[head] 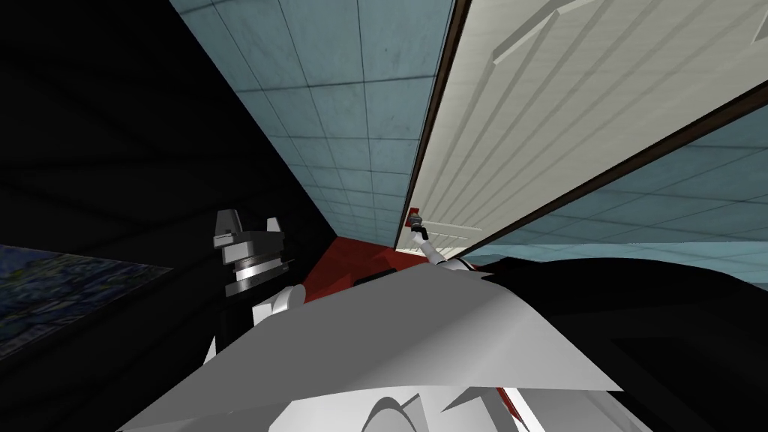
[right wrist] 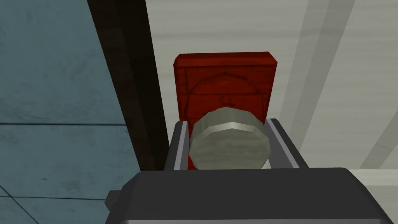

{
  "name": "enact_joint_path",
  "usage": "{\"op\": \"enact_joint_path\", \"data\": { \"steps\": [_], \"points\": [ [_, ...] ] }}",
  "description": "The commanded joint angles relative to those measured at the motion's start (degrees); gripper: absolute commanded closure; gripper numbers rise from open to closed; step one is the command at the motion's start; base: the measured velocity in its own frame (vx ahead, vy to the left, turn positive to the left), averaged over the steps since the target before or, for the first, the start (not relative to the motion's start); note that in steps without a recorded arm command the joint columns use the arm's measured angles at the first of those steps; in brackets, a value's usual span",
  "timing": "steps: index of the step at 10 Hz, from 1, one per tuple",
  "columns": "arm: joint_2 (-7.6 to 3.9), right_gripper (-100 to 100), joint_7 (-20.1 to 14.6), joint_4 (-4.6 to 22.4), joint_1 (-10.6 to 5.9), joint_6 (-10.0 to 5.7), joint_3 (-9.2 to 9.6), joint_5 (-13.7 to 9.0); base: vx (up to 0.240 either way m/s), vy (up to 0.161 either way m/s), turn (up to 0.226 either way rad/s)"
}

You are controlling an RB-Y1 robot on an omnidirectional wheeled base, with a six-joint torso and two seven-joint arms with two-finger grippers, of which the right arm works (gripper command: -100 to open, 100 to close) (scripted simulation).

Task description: Pull the door open

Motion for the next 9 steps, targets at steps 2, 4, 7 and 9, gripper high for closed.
{"op": "enact_joint_path", "data": {
  "steps": [2,4,7,9],
  "points": [
    [-0.54,100,-1.5,-0.7,0.72,0.53,1.59,0.2,-0.215,-0.028,0.098],
    [-1.58,100,-3.2,-1.6,1.38,0.91,3.18,0.4,-0.221,-0.031,0.139],
    [-2.78,100,-5.2,-2.6,2.13,1.34,5.01,0.7,-0.235,-0.041,0.140],
    [-2.79,100,-4.9,-2.9,2.36,1.58,4.79,0.6,-0.172,-0.035,0.071]
  ]
}}
